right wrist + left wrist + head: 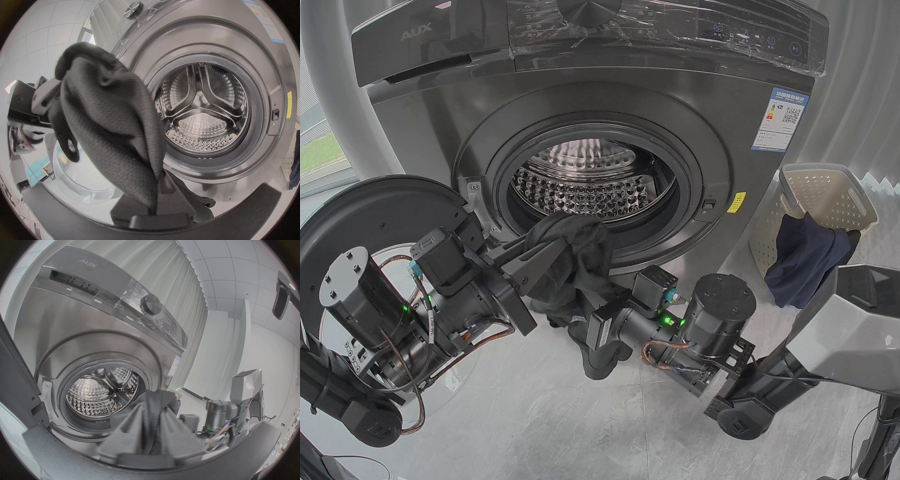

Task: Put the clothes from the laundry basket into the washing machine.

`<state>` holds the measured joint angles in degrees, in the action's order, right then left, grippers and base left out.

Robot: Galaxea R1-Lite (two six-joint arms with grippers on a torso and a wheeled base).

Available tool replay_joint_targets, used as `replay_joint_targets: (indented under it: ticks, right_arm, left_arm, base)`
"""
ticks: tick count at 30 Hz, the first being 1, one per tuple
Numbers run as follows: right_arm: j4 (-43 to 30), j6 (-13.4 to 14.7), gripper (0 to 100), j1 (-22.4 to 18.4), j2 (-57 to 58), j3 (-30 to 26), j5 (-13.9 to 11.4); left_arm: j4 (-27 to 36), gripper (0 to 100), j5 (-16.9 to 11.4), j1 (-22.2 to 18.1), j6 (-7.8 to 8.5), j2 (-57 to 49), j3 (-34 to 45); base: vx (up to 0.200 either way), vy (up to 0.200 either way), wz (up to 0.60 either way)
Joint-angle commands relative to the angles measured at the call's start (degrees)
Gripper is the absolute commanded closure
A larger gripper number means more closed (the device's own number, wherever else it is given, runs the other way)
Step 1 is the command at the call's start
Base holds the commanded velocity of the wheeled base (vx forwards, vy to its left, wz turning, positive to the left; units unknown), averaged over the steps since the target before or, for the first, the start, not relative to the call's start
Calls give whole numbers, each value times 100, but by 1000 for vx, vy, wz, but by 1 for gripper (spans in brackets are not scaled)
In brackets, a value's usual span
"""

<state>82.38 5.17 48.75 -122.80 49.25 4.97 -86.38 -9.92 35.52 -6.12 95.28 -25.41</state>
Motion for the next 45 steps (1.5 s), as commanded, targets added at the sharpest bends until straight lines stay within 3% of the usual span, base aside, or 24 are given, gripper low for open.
replay_joint_targets:
  ticks: [1, 6, 10, 18, 28, 45]
  right_arm:
    - [6, 46, 100, 275, 634, -662, 12]
    - [-12, 81, 100, 196, 1091, -873, 21]
    - [-65, 186, 100, -103, 1504, -882, 153]
    - [-82, 195, 100, -560, 1627, -829, 171]
    - [-109, 195, 100, -480, 1733, -654, 302]
    - [-179, 195, 100, -410, 1988, -654, 285]
  left_arm:
    - [-19, 0, 43, -177, -38, 324, -105]
    - [-80, 0, 61, -274, -38, 509, -87]
    - [-168, 0, 78, -397, -38, 737, -70]
    - [-186, 0, -1, -608, -38, 887, 97]
    - [-195, 0, -141, -564, 23, 1485, 633]
    - [-204, 0, -133, -634, 49, 2724, 97]
  base:
    - [0, 0, 0]
    - [0, 0, 0]
    - [0, 0, 0]
    - [0, 0, 0]
    - [0, 0, 0]
    - [0, 0, 0]
